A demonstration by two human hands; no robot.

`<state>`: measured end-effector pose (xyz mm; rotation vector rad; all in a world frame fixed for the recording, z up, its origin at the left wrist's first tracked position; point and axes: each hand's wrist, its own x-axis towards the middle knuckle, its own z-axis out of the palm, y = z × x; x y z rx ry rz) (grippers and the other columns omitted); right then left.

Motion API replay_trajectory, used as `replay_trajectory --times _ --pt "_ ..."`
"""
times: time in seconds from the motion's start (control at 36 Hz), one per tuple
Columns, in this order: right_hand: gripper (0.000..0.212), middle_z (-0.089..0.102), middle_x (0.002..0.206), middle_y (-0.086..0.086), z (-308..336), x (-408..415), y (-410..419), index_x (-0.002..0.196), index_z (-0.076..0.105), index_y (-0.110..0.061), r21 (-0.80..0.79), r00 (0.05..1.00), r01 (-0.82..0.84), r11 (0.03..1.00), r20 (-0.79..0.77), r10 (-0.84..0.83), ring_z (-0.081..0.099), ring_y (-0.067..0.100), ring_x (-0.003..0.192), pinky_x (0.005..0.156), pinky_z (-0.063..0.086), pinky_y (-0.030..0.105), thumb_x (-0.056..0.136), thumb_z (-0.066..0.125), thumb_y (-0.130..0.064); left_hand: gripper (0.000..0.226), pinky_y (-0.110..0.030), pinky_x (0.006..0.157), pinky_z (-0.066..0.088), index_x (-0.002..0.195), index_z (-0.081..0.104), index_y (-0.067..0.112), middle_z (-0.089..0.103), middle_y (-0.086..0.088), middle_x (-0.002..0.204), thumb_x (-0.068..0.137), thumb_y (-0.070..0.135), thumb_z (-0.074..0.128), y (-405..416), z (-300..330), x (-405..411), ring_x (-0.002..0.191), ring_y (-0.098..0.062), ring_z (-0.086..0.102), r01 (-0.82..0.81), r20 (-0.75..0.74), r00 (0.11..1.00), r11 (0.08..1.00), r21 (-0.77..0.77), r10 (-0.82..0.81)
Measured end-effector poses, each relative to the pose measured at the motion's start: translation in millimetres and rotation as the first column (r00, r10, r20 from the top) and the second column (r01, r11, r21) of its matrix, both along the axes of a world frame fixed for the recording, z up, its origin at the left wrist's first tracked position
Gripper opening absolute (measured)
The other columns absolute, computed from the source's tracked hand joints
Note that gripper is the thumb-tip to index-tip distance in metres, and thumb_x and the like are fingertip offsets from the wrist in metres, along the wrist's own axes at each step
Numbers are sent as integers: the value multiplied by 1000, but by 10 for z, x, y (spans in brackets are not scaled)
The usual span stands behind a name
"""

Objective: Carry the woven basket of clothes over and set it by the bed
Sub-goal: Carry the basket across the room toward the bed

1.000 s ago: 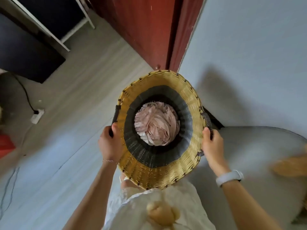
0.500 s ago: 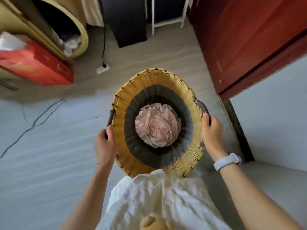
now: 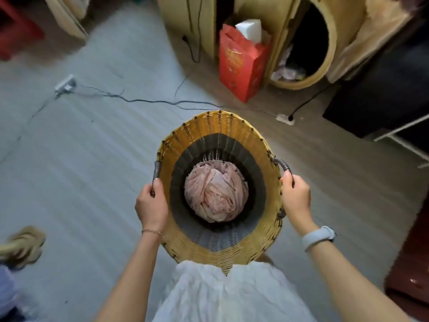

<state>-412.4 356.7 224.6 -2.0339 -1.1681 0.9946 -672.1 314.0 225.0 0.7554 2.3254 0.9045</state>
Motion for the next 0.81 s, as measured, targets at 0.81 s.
replay_trajectory --times 0.81 --pt "37 39 56 2 -60 -4783 2455 70 47 -3 48 529 -848 527 120 840 35 16 53 49 25 29 94 38 -29 40 -38 68 42 72 56 1 60 -26 76 92 33 44 377 -224 -2893 78 -40 57 -911 127 383 397 -111 915"
